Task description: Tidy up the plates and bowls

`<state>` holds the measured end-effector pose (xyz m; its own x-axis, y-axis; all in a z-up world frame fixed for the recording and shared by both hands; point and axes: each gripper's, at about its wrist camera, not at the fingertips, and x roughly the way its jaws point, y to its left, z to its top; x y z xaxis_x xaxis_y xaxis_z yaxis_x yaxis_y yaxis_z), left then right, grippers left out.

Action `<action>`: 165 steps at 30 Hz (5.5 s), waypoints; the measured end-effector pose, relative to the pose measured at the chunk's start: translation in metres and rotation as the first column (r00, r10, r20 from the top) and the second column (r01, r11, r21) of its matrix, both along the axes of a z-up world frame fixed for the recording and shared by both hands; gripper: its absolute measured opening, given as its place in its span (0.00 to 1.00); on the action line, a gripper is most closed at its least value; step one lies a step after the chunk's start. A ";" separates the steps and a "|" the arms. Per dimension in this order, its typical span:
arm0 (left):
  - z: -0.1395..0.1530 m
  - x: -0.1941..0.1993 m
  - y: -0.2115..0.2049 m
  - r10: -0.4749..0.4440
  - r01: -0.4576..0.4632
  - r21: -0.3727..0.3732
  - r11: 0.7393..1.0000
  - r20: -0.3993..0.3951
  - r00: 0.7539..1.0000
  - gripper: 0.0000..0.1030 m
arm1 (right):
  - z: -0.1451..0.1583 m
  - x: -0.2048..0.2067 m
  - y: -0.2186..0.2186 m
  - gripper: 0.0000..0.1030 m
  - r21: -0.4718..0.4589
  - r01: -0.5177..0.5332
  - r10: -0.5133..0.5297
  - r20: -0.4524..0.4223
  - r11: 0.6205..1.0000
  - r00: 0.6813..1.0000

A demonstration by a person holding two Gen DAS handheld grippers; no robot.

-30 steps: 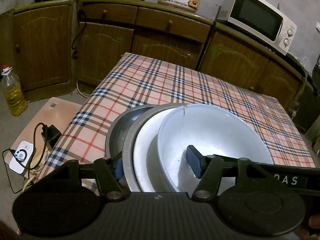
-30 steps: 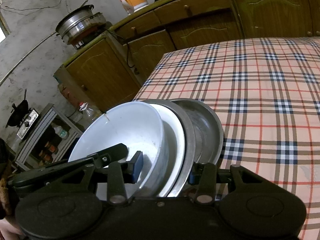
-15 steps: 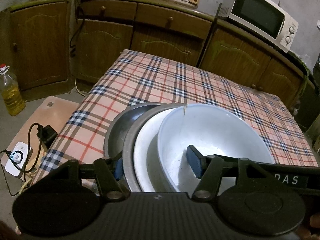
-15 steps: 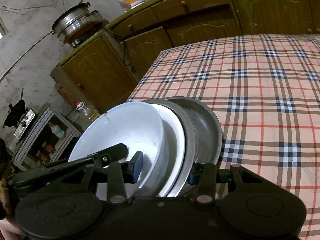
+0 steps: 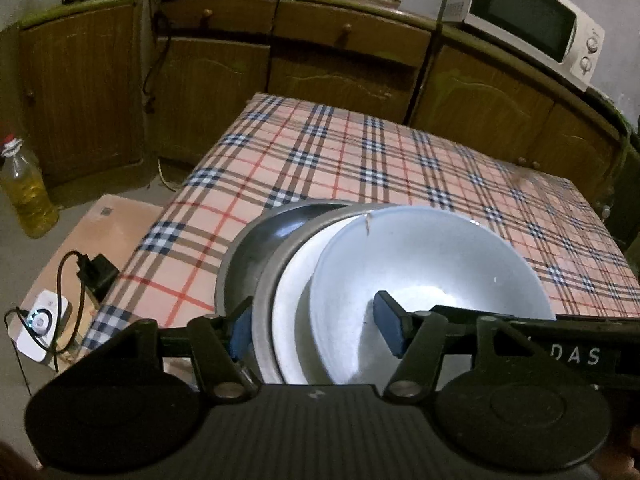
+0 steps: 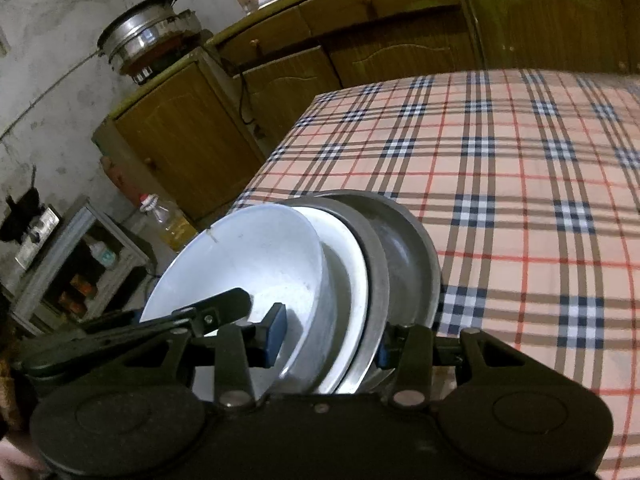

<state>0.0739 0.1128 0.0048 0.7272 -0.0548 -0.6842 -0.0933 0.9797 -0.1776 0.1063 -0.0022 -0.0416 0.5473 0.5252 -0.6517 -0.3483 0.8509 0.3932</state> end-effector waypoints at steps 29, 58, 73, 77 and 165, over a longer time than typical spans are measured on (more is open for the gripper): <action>-0.011 0.016 0.009 0.062 -0.061 0.028 0.998 -0.047 0.997 0.62 | -0.018 0.034 0.012 0.52 0.031 -0.021 0.023 -0.070 0.999 0.997; -0.010 0.009 0.008 0.103 -0.103 0.168 0.980 0.008 0.995 0.64 | -0.017 0.053 0.015 0.48 -0.008 -0.071 0.069 -0.110 0.997 0.992; -0.015 0.011 0.005 0.071 -0.066 0.158 0.985 -0.027 0.997 0.69 | 0.004 0.054 0.015 0.50 -0.190 -0.078 0.071 -0.042 0.979 0.997; -0.014 0.011 0.005 0.071 -0.066 0.152 0.986 -0.024 0.997 0.67 | 0.010 0.045 0.015 0.50 -0.220 -0.056 0.058 0.005 0.974 0.998; 0.023 -0.116 -0.052 0.108 -0.093 0.206 0.974 -0.063 0.992 1.00 | 0.018 -0.132 -0.047 0.67 -0.170 0.049 -0.039 0.063 0.984 0.997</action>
